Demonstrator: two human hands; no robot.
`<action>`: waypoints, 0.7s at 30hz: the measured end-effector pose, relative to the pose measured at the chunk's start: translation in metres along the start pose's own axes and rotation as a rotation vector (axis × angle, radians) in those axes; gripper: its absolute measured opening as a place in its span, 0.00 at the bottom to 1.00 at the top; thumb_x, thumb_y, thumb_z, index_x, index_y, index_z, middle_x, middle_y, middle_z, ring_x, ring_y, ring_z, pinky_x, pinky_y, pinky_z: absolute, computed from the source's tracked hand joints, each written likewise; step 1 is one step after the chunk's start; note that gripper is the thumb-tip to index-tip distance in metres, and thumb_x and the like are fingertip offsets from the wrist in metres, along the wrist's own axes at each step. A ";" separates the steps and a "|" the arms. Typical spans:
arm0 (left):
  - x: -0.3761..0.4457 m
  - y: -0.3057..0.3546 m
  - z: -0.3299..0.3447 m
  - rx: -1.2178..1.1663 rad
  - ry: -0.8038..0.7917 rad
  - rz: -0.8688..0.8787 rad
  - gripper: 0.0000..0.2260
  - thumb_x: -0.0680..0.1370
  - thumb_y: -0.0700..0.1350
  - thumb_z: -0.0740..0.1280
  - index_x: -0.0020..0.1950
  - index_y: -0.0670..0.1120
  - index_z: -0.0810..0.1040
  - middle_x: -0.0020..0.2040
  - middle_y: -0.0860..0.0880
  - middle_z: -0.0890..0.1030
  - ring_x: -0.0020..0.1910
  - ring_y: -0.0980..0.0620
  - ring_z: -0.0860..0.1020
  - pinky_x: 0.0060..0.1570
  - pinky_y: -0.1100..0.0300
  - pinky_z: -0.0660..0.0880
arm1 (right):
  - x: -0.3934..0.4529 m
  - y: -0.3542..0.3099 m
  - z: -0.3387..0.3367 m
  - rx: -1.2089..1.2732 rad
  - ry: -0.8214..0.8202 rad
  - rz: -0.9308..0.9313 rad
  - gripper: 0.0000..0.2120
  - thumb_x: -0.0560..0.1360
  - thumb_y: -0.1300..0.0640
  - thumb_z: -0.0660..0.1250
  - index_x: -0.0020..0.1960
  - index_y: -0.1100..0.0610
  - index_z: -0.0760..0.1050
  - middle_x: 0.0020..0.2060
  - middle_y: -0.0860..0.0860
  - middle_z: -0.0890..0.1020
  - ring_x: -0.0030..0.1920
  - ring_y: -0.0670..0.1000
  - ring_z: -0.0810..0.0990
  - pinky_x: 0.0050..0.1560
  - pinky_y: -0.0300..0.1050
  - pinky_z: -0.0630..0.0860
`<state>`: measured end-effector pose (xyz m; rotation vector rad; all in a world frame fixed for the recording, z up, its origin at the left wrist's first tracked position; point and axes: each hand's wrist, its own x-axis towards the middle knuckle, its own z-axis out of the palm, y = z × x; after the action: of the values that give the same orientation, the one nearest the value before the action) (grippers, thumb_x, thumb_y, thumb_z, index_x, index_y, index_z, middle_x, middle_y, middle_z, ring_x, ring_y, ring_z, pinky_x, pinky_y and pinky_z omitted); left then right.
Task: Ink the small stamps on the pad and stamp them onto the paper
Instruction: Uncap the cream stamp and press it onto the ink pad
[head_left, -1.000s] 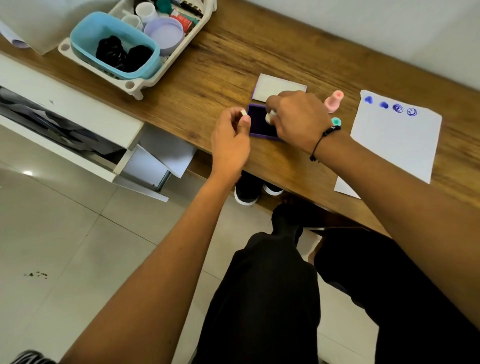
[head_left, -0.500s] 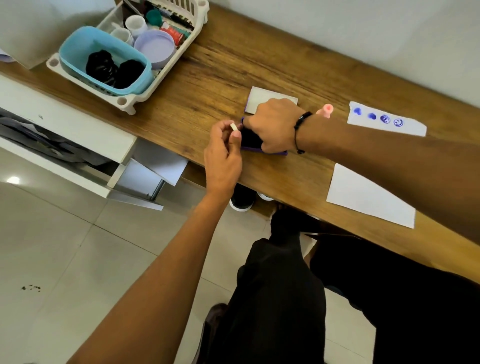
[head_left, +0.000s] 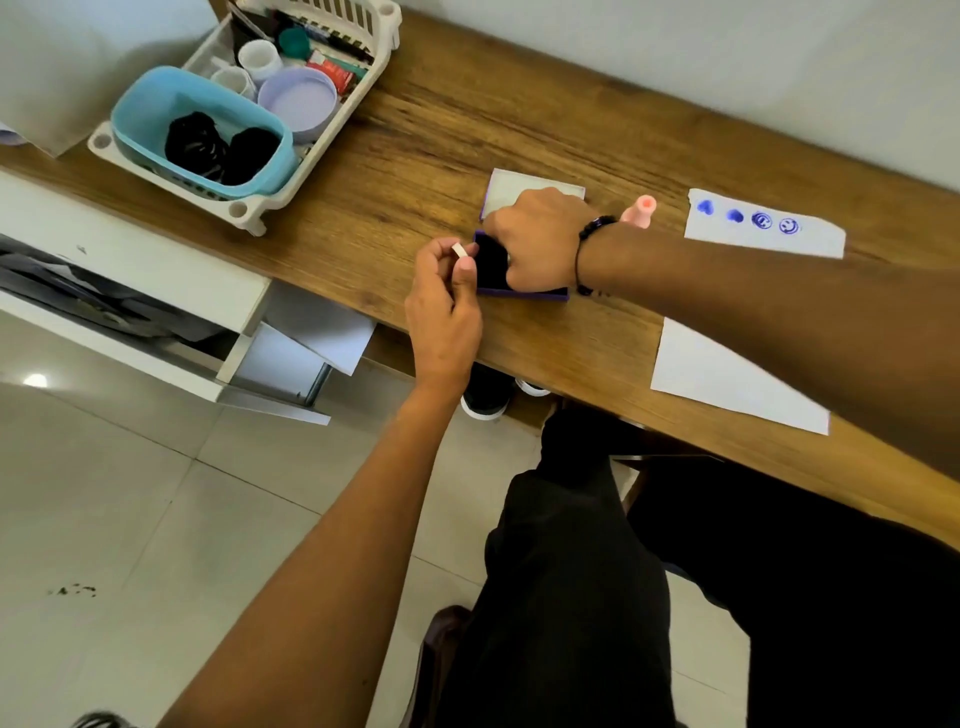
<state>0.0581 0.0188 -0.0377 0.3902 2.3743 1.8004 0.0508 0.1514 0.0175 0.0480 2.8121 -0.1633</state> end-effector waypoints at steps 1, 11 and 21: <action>0.000 0.001 0.000 -0.009 0.001 -0.001 0.16 0.77 0.52 0.59 0.57 0.41 0.71 0.50 0.53 0.79 0.49 0.63 0.76 0.51 0.66 0.73 | -0.003 0.002 0.000 -0.018 0.003 -0.027 0.12 0.71 0.56 0.62 0.53 0.59 0.73 0.46 0.62 0.79 0.38 0.57 0.69 0.35 0.46 0.65; 0.000 0.000 0.002 0.041 0.018 -0.002 0.11 0.79 0.45 0.59 0.58 0.40 0.71 0.47 0.50 0.80 0.45 0.61 0.76 0.48 0.58 0.74 | 0.006 -0.010 0.001 0.165 0.018 0.212 0.14 0.72 0.52 0.61 0.51 0.61 0.74 0.51 0.62 0.79 0.42 0.59 0.72 0.38 0.45 0.66; -0.001 0.000 0.004 0.052 0.041 -0.006 0.12 0.79 0.47 0.59 0.57 0.41 0.72 0.45 0.52 0.77 0.45 0.56 0.76 0.49 0.54 0.74 | -0.002 0.001 0.001 -0.114 0.003 -0.115 0.14 0.72 0.55 0.62 0.57 0.58 0.73 0.49 0.61 0.80 0.47 0.62 0.76 0.34 0.45 0.60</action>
<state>0.0603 0.0220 -0.0390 0.3550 2.4513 1.7630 0.0530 0.1520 0.0166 -0.1400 2.8226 -0.0293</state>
